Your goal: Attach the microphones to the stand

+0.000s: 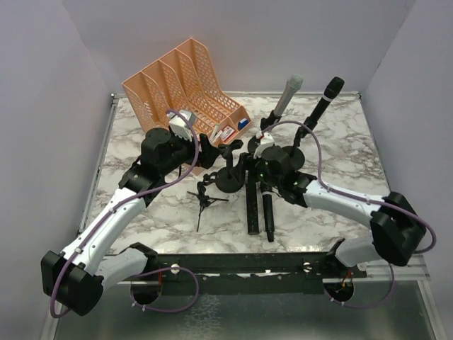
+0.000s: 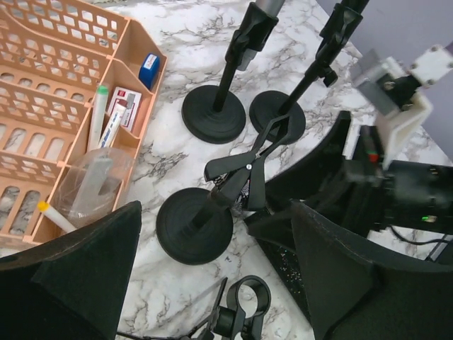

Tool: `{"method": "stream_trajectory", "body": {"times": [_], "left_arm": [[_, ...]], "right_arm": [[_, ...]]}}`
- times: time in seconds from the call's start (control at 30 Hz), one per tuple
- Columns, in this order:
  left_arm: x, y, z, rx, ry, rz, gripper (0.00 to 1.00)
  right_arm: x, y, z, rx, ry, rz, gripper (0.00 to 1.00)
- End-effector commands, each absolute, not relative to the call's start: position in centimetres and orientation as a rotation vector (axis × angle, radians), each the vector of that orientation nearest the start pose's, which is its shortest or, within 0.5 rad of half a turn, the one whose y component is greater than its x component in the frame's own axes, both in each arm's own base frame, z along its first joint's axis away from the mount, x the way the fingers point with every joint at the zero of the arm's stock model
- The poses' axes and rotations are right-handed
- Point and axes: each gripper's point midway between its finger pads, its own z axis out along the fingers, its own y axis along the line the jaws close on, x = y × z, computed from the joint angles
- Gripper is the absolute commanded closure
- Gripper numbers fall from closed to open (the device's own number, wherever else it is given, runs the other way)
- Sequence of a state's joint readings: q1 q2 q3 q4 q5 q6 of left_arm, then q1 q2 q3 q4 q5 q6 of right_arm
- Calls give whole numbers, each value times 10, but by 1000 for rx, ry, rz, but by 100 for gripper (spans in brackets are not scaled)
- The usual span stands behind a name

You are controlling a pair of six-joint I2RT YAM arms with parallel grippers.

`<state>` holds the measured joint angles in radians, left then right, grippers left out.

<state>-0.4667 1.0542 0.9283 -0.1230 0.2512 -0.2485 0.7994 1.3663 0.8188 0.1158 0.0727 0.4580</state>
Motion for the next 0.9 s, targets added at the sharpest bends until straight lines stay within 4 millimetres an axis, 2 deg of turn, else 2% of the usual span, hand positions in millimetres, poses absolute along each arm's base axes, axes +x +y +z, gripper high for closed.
{"method": "stream_trajectory", "body": {"times": [0.0,0.17,0.33,0.53,0.67,0.87], "left_arm": [[299,-200,283,252,1814,-728,14],[300,-197,287,245,1793,-716,14],[303,-200,288,236,1791,-724,14],[306,-200,292,237,1765,-718,14],[309,-199,291,234,1771,-707,14],[312,-200,293,230,1770,-700,14]], "right_arm": [[325,328,171,-369,1850,677,37],[337,341,164,-408,1780,677,42],[340,356,163,-469,1714,715,47],[349,363,164,-474,1697,700,75],[361,357,185,-444,1643,637,85],[365,349,237,-428,1575,596,92]]}}
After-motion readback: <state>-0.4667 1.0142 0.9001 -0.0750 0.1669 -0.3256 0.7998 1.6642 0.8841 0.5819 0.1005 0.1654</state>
